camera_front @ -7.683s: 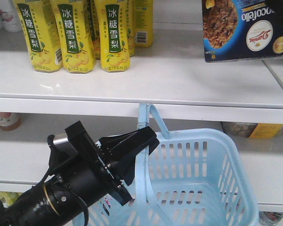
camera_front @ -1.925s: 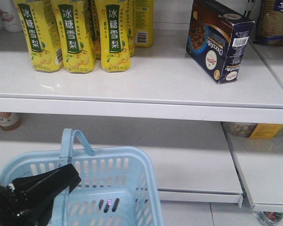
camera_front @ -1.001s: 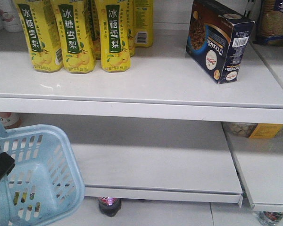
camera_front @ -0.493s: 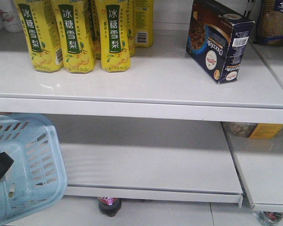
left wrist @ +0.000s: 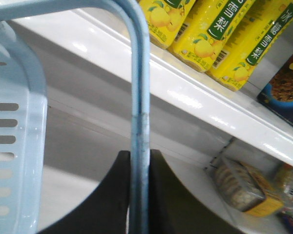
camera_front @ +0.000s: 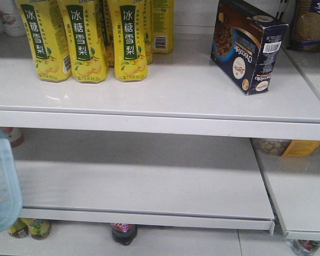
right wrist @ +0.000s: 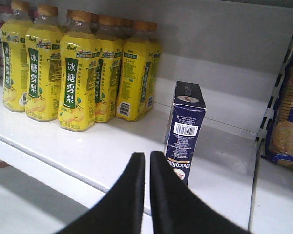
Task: Left arm holds basket, right arm returns cookies
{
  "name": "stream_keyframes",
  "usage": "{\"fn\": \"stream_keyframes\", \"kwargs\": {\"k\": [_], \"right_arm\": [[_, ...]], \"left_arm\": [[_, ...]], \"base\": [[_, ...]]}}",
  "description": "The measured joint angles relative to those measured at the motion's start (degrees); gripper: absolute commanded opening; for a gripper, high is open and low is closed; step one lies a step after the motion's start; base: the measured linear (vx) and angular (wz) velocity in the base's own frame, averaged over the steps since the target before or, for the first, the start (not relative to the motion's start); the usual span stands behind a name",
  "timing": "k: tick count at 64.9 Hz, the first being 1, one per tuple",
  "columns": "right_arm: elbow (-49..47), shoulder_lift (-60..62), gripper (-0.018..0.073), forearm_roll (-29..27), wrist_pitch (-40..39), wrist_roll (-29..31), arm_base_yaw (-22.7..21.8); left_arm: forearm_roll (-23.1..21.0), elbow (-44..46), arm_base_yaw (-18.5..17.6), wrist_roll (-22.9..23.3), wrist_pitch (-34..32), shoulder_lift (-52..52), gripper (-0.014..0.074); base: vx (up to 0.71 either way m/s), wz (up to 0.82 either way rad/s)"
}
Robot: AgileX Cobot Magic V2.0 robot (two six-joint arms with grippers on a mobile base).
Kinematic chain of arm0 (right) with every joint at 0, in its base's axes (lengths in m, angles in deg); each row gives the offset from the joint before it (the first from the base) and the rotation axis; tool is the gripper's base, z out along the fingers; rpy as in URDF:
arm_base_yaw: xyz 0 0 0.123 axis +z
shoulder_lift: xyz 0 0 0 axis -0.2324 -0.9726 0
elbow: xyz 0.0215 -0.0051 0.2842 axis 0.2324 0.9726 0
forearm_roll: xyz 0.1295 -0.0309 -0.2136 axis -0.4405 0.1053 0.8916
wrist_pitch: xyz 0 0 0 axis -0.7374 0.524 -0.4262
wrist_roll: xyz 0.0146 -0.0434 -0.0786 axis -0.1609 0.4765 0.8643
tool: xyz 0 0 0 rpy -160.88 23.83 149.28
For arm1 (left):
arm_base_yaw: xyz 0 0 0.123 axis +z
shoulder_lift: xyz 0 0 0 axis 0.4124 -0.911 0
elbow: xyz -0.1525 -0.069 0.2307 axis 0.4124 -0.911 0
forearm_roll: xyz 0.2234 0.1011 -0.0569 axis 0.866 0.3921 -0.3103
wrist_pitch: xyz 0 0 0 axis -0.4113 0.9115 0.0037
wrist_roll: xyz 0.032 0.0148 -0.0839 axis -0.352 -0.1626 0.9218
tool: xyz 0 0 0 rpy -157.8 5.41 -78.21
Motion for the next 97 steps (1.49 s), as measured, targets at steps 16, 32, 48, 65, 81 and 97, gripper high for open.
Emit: {"fn": "stream_keyframes", "kwargs": {"k": [16, 32, 48, 65, 81, 97], "right_arm": [[0.0, 0.0, -0.0006, 0.0, 0.0, 0.0, 0.0], [0.0, 0.0, -0.0006, 0.0, 0.0, 0.0, 0.0], [0.0, 0.0, -0.0006, 0.0, 0.0, 0.0, 0.0], [0.0, 0.0, -0.0006, 0.1, 0.0, 0.0, 0.0], [0.0, 0.0, -0.0006, 0.1, 0.0, 0.0, 0.0], [0.0, 0.0, -0.0006, 0.1, 0.0, 0.0, 0.0]], "left_arm": [[-0.9, 0.0, 5.6, -15.3, 7.7, 7.7, -0.0003], [-1.7, -5.8, 11.3, -21.3, 6.2, 14.2, -0.0003], [-2.5, -11.5, 12.2, -22.2, 0.7, 17.8, -0.0003], [-2.4, -11.7, 12.2, -29.8, 3.1, 18.8, -0.0003], [-2.5, -11.8, 12.2, -30.3, 4.7, 18.8, -0.0003], [-2.5, -11.8, 12.2, -30.4, 4.7, 18.8, -0.0003]], "base": [[0.00, 0.00], [0.00, 0.00], [0.00, 0.00], [0.00, 0.00], [0.00, 0.00], [0.00, 0.00]]}}
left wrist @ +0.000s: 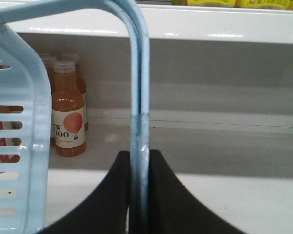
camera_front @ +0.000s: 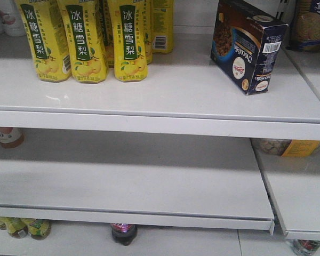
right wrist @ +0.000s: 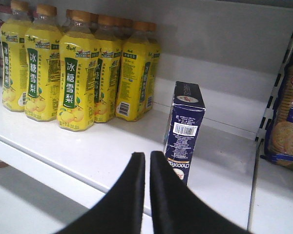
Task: Left arm holds basket, right arm returns cookies
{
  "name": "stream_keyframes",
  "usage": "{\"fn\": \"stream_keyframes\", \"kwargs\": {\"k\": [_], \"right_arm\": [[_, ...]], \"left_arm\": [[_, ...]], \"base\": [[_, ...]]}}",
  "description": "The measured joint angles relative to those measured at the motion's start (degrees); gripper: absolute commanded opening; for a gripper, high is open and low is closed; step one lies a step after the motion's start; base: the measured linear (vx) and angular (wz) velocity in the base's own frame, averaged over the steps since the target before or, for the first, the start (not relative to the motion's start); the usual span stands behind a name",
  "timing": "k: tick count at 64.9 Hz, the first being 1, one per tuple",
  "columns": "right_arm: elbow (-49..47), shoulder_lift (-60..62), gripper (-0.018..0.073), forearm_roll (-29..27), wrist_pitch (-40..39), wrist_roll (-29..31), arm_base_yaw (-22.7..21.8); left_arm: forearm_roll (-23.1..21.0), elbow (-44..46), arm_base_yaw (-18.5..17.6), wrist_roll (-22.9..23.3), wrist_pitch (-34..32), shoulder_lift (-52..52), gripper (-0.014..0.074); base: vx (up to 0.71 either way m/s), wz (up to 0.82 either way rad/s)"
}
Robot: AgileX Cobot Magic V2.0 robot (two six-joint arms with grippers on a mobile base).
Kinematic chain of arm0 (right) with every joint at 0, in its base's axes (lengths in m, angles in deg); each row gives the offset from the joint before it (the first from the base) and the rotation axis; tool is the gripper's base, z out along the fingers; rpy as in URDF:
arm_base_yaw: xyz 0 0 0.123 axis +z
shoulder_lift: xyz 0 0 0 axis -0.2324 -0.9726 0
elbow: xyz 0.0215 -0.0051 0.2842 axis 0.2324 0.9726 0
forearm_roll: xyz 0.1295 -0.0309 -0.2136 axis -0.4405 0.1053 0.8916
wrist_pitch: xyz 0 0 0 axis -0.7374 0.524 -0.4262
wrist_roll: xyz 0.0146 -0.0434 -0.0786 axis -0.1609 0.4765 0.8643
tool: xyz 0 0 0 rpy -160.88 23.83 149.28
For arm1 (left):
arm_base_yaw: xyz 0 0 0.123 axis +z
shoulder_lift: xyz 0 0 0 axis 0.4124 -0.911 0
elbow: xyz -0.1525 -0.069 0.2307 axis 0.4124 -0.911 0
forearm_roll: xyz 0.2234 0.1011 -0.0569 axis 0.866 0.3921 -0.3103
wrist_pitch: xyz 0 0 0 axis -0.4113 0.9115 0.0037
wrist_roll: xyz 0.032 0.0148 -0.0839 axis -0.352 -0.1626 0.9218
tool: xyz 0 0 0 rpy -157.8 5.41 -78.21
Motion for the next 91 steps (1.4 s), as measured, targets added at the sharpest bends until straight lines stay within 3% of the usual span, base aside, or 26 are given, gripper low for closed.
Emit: {"fn": "stream_keyframes", "kwargs": {"k": [57, 65, 80, 91], "right_arm": [[0.0, 0.0, -0.0006, 0.2, -0.9, -0.5, -0.3], [0.0, 0.0, -0.0006, 0.4, -1.3, -1.4, -4.3], [0.3, 0.6, -0.0006, -1.0, -1.3, -3.8, -17.6], [6.0, 5.8, -0.0006, -1.0, -4.3, -3.9, -22.4]], "left_arm": [[0.0, 0.0, 0.0, -0.1, 0.0, 0.0, -0.0003], [0.0, 0.0, 0.0, -0.1, 0.0, 0.0, -0.0003], [0.0, 0.0, 0.0, -0.1, 0.0, 0.0, -0.0003], [0.0, 0.0, 0.0, -0.1, 0.0, 0.0, -0.0003]], "base": [[0.00, 0.00], [0.00, 0.00], [0.00, 0.00], [0.00, 0.00]]}}
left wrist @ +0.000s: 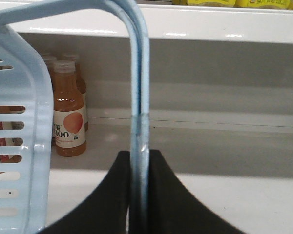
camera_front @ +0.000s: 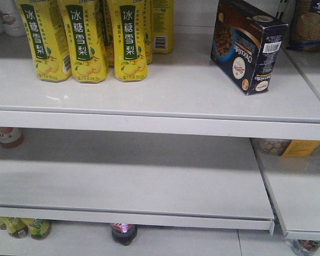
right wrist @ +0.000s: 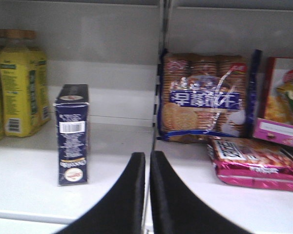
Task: Left arm holds basket, right arm returns cookies
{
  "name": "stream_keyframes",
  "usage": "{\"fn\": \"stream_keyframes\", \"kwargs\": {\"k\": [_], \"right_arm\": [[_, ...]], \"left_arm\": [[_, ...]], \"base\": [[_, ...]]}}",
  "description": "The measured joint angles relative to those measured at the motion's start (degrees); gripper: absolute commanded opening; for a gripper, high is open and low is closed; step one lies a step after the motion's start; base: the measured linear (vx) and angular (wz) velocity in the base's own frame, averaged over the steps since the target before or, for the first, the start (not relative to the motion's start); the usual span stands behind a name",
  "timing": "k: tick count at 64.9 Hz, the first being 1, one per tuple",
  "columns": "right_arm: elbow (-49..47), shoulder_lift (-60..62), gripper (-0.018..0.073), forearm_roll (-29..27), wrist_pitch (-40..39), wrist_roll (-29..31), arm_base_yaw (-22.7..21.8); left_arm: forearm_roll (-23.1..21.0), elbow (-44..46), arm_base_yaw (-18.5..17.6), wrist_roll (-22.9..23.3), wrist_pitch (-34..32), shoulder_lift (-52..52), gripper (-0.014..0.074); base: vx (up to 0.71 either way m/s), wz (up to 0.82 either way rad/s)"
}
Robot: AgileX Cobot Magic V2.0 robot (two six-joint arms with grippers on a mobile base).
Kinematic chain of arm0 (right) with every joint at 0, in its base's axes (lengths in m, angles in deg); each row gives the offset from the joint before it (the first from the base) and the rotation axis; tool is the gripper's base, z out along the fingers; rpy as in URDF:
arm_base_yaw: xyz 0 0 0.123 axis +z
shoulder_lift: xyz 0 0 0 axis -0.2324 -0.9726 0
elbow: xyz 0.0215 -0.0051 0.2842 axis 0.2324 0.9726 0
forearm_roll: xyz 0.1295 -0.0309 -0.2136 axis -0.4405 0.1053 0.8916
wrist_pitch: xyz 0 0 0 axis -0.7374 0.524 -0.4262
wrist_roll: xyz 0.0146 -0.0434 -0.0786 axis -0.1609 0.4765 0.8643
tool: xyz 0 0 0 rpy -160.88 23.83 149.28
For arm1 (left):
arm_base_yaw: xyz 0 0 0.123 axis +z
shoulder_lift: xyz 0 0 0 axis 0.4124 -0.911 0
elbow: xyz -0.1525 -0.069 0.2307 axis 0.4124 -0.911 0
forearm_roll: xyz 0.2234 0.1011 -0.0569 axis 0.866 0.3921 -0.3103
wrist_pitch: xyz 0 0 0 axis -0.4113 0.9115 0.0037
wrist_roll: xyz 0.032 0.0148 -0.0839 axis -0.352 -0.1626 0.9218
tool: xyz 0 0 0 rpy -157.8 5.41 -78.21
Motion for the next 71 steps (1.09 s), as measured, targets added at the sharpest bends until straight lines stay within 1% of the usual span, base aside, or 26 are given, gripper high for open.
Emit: {"fn": "stream_keyframes", "kwargs": {"k": [13, 20, 38, 47, 54, 61, 66, 71], "right_arm": [[11.2, 7.9, -0.0006, 0.0, -7.1, -1.7, -2.1], [16.2, 11.0, -0.0006, 0.0, -9.4, -2.9, -3.0], [27.4, 16.8, -0.0006, 0.0, -12.1, -5.3, -5.6], [32.0, 20.2, -0.0006, 0.9, -12.4, -6.5, -5.9], [35.0, 22.2, -0.0006, 4.1, -12.5, -10.1, -5.9], [37.6, 22.8, -0.0006, 9.9, -12.5, -16.6, -5.9], [39.2, 22.8, -0.0006, 14.8, -12.5, -22.4, -5.9], [40.8, 22.9, -0.0006, 18.5, -13.1, -27.6, -5.9]], "left_arm": [[0.0, 0.0, 0.0, 0.0, 0.0, 0.0, -0.0003], [0.0, 0.0, 0.0, 0.0, 0.0, 0.0, -0.0003], [0.0, 0.0, 0.0, 0.0, 0.0, 0.0, -0.0003], [0.0, 0.0, 0.0, 0.0, 0.0, 0.0, -0.0003], [0.0, 0.0, 0.0, 0.0, 0.0, 0.0, -0.0003], [0.0, 0.0, 0.0, 0.0, 0.0, 0.0, -0.0003], [0.0, 0.0, 0.0, 0.0, 0.0, 0.0, -0.0003], [0.0, 0.0, 0.0, 0.0, 0.0, 0.0, -0.0003]], "base": [[0.00, 0.00], [0.00, 0.00], [0.00, 0.00], [0.00, 0.00], [0.00, 0.00], [0.00, 0.00], [0.00, 0.00], [0.00, 0.00]]}}
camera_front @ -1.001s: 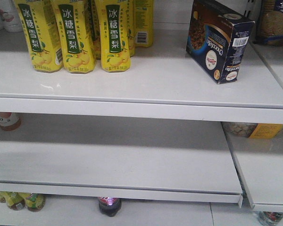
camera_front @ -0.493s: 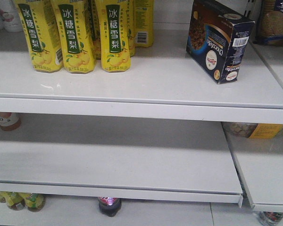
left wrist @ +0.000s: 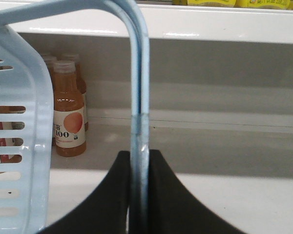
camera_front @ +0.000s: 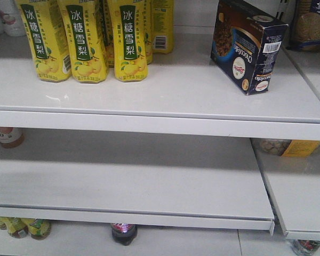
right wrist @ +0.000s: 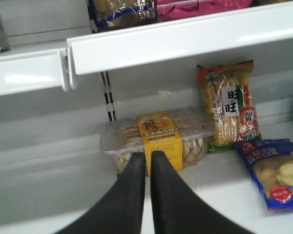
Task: Left arm holds basket, right arm returns cookies
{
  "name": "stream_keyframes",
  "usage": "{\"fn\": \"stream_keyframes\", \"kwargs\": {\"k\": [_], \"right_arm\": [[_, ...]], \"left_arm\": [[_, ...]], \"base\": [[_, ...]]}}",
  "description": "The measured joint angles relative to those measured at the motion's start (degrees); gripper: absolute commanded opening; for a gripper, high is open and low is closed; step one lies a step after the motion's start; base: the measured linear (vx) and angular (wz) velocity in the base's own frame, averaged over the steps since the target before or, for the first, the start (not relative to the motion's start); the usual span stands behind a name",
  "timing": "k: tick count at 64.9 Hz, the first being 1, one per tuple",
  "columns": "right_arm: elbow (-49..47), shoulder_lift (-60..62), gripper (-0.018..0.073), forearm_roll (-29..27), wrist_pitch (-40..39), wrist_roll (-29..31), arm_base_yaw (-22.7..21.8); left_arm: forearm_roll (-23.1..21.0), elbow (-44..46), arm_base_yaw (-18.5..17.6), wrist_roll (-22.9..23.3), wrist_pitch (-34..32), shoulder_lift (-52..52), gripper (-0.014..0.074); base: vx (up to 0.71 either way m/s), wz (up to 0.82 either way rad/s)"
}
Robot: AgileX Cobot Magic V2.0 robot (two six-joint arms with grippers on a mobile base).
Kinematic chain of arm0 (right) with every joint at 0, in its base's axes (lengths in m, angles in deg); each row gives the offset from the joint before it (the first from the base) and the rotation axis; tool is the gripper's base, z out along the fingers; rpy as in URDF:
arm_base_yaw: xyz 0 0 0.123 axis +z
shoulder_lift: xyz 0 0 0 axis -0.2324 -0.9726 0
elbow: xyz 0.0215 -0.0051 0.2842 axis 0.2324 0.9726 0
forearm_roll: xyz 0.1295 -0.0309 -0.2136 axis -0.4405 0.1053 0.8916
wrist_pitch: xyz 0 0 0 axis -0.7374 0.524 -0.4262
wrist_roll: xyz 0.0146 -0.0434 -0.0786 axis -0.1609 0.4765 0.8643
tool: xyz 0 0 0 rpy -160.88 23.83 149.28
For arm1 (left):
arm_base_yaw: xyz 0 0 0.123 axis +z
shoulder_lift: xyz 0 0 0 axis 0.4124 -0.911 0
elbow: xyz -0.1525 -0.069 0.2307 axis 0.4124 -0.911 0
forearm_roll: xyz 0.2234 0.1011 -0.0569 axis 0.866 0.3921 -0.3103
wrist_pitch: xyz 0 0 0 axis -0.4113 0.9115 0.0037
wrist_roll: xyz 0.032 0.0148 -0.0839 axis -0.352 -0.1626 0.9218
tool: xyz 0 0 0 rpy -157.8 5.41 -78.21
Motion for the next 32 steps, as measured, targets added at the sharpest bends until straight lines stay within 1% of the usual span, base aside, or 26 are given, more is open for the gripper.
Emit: {"fn": "stream_keyframes", "kwargs": {"k": [5, 13, 19, 32], "right_arm": [[1.8, 0.2, -0.0006, 1.9, -1.1, -2.6, 0.0], [2.4, 0.3, -0.0006, 1.8, -1.9, -3.1, 0.0], [2.4, 0.3, -0.0006, 1.8, -1.2, -2.3, 0.0], [2.4, 0.3, -0.0006, 1.8, 4.0, 1.6, 0.0]], "left_arm": [[0.0, 0.0, 0.0, 0.0, 0.0, 0.0, -0.0003], [0.0, 0.0, 0.0, 0.0, 0.0, 0.0, -0.0003], [0.0, 0.0, 0.0, 0.0, 0.0, 0.0, -0.0003], [0.0, 0.0, 0.0, 0.0, 0.0, 0.0, -0.0003]], "base": [[0.00, 0.00], [0.00, 0.00], [0.00, 0.00], [0.00, 0.00]]}}
